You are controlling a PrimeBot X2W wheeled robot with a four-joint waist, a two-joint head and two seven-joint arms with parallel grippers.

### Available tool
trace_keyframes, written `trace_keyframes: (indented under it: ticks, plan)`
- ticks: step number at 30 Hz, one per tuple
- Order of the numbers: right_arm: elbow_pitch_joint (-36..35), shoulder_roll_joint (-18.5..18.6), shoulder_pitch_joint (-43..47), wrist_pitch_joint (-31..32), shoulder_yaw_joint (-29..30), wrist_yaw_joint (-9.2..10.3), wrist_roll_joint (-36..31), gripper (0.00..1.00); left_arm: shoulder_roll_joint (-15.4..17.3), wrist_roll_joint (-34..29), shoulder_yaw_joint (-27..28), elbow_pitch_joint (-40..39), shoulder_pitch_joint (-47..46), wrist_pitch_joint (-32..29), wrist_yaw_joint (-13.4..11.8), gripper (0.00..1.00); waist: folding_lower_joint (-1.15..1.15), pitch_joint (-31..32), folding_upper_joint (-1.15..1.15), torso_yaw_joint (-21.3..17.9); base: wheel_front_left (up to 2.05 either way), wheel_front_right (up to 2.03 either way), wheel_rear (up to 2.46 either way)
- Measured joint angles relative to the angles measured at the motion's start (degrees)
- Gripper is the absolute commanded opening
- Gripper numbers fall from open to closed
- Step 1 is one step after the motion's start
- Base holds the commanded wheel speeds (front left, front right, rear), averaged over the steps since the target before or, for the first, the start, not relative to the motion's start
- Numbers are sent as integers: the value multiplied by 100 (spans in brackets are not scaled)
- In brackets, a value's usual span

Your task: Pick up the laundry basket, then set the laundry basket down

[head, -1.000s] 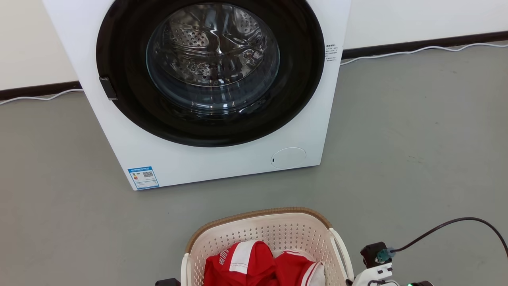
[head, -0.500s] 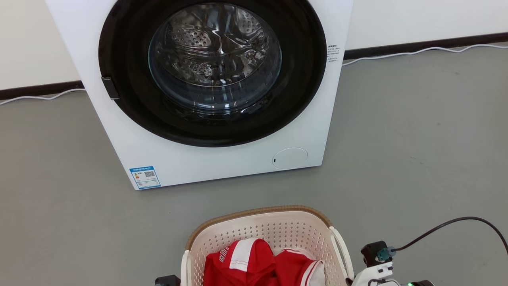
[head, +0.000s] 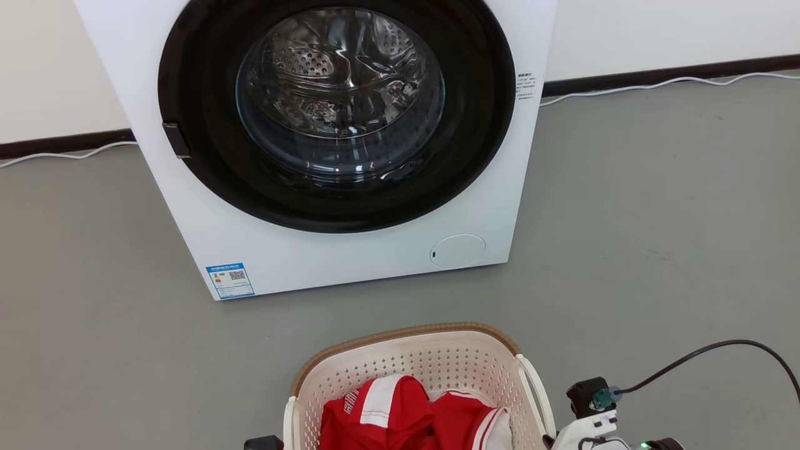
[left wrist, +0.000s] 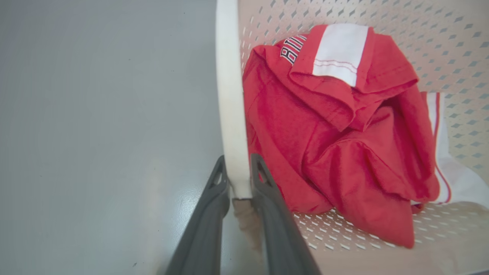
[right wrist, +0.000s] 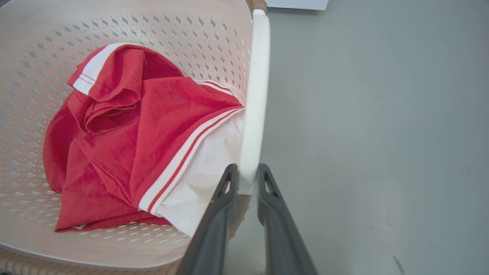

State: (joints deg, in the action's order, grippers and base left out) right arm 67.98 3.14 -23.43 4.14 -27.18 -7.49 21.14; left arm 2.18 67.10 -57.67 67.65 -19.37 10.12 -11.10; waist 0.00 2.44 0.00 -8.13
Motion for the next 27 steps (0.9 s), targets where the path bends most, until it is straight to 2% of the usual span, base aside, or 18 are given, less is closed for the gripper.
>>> trace_keyframes:
  ticks: [14,27]
  plan:
    - [-63,-1,3,-2,26,0,1,0,-2,97,-124,119,-147,57,2,0,0,-164,0,29,0,0,0]
    - [-203,4,-315,-280,129,1,-8,0,7,33,-154,302,-889,241,63,0,0,-903,0,118,0,0,0]
